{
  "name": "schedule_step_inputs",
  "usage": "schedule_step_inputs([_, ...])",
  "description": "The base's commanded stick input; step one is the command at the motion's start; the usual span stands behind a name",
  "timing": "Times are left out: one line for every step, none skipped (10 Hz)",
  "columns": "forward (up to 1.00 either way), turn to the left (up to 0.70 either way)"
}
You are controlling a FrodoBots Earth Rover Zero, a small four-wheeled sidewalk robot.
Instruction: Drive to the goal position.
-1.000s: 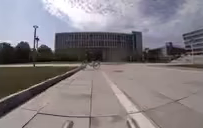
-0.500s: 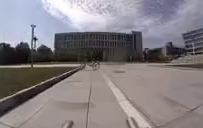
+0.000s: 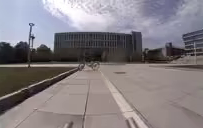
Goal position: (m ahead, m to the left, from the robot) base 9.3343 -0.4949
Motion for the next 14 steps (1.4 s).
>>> schedule_step_inputs([0.7, 0.0])
schedule_step_inputs([0.7, 0.0])
schedule_step_inputs([0.7, 0.0])
schedule_step_inputs([0.7, 0.0])
schedule_step_inputs([0.7, 0.0])
schedule_step_inputs([0.7, 0.0])
schedule_step_inputs([0.7, 0.0])
schedule_step_inputs([0.7, 0.0])
schedule_step_inputs([0.7, 0.0])
schedule_step_inputs([0.7, 0.0])
schedule_step_inputs([0.7, 0.0])
schedule_step_inputs([0.7, 0.0])
schedule_step_inputs([0.7, 0.0])
schedule_step_inputs([0.7, 0.0])
